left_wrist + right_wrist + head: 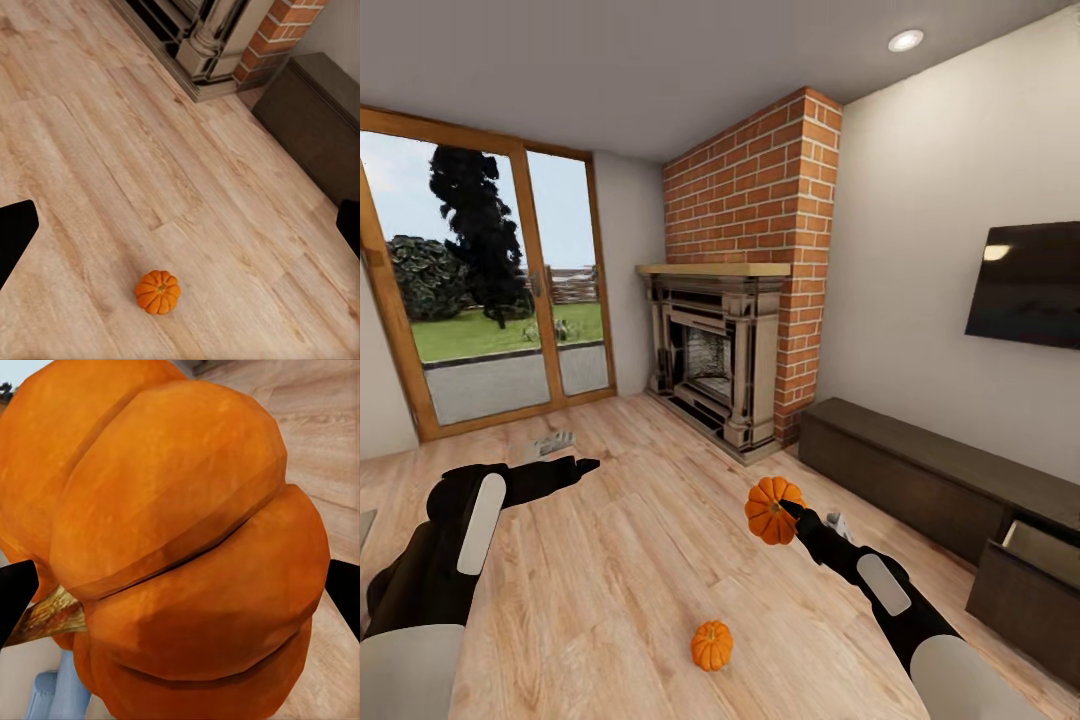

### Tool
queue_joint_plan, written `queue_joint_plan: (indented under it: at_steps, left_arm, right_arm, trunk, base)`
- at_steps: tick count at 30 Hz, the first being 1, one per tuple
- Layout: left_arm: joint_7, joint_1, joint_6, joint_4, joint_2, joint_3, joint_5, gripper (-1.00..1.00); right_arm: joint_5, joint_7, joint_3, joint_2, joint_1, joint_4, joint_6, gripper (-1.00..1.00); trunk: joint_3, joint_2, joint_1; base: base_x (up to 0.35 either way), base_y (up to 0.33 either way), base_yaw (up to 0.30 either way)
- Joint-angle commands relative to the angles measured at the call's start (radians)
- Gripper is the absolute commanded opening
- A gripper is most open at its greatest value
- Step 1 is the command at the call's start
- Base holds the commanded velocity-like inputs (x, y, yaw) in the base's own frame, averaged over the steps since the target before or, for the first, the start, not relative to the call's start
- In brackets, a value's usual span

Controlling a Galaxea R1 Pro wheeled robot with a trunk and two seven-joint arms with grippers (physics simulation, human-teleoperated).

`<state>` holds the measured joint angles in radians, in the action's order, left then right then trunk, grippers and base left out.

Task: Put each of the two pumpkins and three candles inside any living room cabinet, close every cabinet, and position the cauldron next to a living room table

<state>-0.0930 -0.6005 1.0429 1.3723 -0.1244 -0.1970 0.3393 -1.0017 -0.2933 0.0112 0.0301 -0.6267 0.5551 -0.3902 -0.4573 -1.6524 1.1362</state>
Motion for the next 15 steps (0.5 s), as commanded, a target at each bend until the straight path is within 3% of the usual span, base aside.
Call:
queue_joint_plan:
  at_steps: [1,15]
  left_arm:
    - [-0.01,-0.001,0.004,0.001,0.0,-0.002,-0.008,1.0]
    - [-0.01,-0.001,0.004,0.001,0.0,-0.001,-0.008,1.0]
  right_arm:
    - [-0.008,0.0,0.001,0.001,-0.001,0.0,-0.004,-1.0]
    - [-0.008,0.0,0.001,0.001,-0.001,0.0,-0.004,-1.0]
  trunk:
    - [-0.001,-0.001,0.0]
    - [-0.001,-0.001,0.0]
  base:
    - [0.001,0.0,-0.027]
    - [0.0,0.0,-0.025]
